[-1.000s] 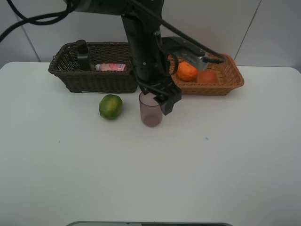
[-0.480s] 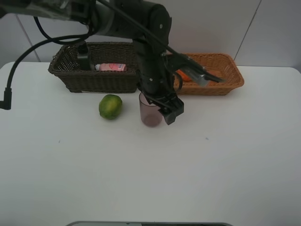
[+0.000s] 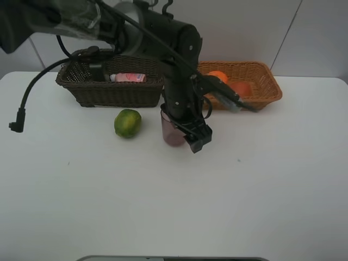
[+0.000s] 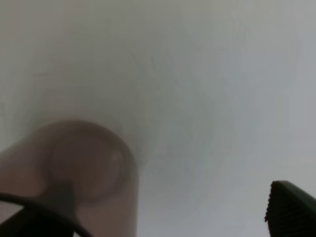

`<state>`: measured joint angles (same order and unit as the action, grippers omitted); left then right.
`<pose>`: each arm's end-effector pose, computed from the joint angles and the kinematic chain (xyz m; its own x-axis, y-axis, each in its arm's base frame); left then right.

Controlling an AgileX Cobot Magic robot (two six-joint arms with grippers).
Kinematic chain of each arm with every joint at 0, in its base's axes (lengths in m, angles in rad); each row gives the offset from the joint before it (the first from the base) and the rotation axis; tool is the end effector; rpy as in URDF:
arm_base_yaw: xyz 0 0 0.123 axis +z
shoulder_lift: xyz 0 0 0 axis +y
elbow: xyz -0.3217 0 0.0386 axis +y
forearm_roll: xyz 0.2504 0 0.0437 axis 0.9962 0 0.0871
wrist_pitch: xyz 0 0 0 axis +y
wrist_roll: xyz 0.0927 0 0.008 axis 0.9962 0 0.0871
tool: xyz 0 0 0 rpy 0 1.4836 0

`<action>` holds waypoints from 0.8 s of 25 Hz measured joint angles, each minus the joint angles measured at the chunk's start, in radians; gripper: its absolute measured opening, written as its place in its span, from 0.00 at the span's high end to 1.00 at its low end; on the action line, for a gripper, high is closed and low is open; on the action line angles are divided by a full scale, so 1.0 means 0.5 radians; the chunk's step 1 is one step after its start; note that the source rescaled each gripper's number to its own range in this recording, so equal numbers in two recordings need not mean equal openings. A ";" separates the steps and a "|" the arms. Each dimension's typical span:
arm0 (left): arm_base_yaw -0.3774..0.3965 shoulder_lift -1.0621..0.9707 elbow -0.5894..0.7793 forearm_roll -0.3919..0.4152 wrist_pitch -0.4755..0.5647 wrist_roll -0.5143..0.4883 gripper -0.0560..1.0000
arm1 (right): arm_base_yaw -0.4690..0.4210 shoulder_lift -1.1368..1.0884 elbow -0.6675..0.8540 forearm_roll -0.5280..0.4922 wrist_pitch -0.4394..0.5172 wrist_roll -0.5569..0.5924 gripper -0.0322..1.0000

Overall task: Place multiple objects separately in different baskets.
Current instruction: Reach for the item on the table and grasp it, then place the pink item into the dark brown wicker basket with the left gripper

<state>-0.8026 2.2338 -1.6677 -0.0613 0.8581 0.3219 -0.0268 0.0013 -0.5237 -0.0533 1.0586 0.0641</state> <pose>0.3337 -0.3516 0.1650 -0.4473 0.8627 -0.2359 0.8852 0.4648 0.0214 -0.0428 -0.0032 0.2844 -0.4304 0.0495 -0.9013 0.0850 0.9963 0.0141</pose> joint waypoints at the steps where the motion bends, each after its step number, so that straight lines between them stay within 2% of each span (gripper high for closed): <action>1: 0.000 0.007 0.000 0.000 0.000 0.002 0.00 | 0.000 0.000 0.000 0.000 0.000 0.000 0.18; 4: 0.000 0.018 0.000 0.000 -0.002 0.005 0.04 | 0.000 0.000 0.000 0.000 0.000 0.000 0.18; 6: 0.000 0.027 0.000 0.000 -0.002 0.005 0.14 | 0.000 0.000 0.000 0.000 0.000 0.000 0.18; 9: 0.000 0.030 0.000 0.000 -0.002 0.006 0.42 | 0.000 0.000 0.000 0.000 0.000 0.000 0.18; 12: 0.000 0.030 0.000 0.002 -0.006 0.006 0.79 | 0.000 0.000 0.000 0.000 0.000 0.000 0.18; 14: 0.000 0.030 0.000 0.011 -0.010 0.008 0.94 | 0.000 0.000 0.000 0.000 0.000 0.000 0.18; 20: 0.000 0.026 0.000 0.008 -0.012 0.010 0.95 | 0.000 0.000 0.000 0.000 0.000 0.000 0.18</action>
<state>-0.8026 2.2467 -1.6677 -0.0575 0.8521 0.3271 -0.0268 0.0013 -0.5237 -0.0533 1.0586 0.0641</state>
